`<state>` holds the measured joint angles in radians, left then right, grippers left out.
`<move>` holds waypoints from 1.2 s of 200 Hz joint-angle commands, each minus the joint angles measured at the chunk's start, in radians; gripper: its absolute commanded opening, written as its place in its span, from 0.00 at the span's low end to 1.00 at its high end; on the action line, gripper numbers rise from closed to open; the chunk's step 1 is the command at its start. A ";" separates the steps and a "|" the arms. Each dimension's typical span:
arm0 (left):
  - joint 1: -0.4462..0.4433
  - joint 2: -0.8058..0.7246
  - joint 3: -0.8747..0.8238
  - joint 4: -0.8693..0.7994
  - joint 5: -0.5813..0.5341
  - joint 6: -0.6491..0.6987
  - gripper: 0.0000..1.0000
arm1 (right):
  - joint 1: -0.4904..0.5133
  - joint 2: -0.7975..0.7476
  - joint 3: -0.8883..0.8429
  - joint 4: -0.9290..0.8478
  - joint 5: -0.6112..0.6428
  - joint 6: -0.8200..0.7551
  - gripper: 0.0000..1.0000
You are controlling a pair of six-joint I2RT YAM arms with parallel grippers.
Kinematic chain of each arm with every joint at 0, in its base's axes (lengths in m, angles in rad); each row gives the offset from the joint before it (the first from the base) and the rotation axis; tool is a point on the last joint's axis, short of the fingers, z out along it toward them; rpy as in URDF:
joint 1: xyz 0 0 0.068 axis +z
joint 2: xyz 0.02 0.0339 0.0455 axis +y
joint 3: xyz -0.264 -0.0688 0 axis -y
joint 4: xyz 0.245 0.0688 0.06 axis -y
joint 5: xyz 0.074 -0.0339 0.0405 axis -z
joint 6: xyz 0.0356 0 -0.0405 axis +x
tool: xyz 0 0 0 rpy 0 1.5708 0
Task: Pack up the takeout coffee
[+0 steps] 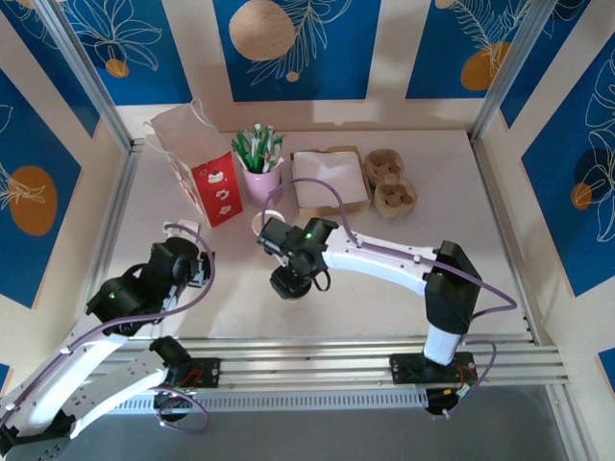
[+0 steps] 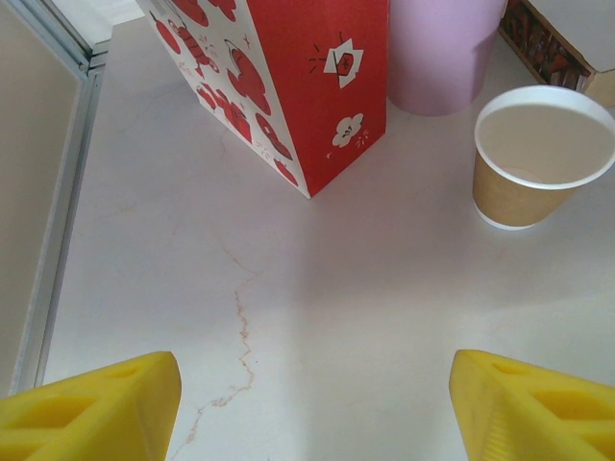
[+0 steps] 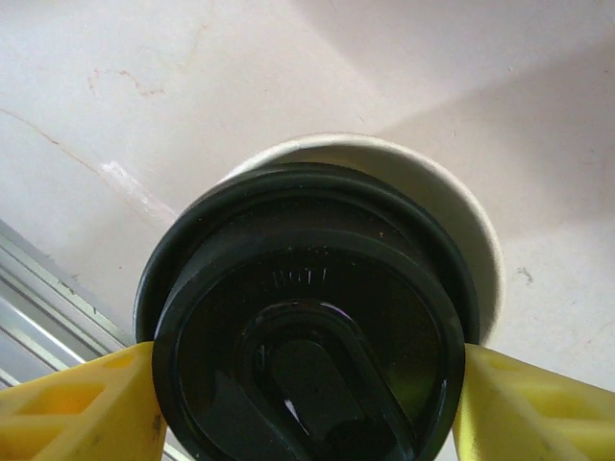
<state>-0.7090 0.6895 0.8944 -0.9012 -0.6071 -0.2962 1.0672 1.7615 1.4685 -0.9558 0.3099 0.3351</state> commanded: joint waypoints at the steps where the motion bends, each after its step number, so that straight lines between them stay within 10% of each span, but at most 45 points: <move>1: 0.013 -0.007 -0.011 0.012 -0.005 0.011 0.74 | 0.007 0.022 0.030 -0.023 -0.005 0.017 0.69; 240: 0.033 -0.001 -0.019 0.018 0.023 0.019 0.74 | -0.009 0.056 0.046 -0.008 0.021 0.025 0.69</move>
<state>-0.6891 0.6899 0.8879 -0.8974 -0.5949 -0.2855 1.0653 1.7973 1.5078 -0.9619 0.3565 0.3500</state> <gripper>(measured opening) 0.739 0.695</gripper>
